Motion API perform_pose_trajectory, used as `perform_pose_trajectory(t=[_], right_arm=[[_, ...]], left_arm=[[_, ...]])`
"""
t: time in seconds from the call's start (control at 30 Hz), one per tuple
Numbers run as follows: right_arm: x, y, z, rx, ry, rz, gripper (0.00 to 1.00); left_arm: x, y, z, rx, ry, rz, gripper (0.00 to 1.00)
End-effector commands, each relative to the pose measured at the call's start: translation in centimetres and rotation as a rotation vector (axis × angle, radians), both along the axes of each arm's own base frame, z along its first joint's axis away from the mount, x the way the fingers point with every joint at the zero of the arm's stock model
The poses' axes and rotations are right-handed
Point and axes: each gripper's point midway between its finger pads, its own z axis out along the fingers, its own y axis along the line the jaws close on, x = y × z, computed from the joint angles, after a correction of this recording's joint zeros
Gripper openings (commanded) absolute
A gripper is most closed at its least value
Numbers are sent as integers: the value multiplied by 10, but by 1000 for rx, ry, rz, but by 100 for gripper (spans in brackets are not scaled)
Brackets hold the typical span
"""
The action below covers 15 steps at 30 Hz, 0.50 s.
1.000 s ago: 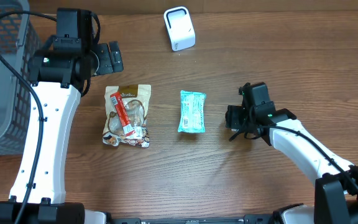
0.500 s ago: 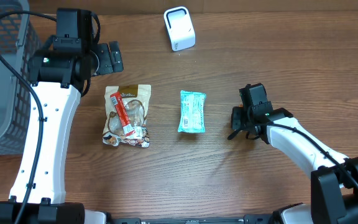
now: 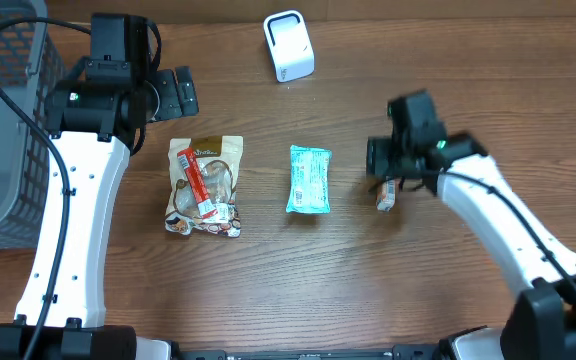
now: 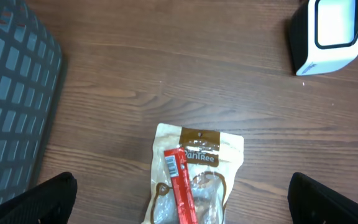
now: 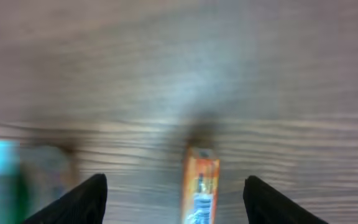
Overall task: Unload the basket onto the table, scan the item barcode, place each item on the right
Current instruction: 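Move the right gripper left over the teal pack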
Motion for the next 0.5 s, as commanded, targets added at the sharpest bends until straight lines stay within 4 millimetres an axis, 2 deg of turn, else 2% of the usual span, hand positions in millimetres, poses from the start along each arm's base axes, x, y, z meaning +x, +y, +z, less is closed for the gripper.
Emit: perform_pose_trajectory(t=[0.0,0.1,0.17,0.27,0.47], right_arm=[[12,26,50,117,-50,67,70],[5,45,61,219,-19,123,69],[-3,55,58,275,17,149,62],[-14,66,48,340,67,183,55],[-29,71,17,339,119,199,54]], left_arm=[[2,2,5,-2,-14,17,100],[2,2,5,-2,-14,17,100],[2,2,5,-2,-14,17,100],[2,2,5,-2,-14,17,100],[2,2,5,-2,-14,17,100]])
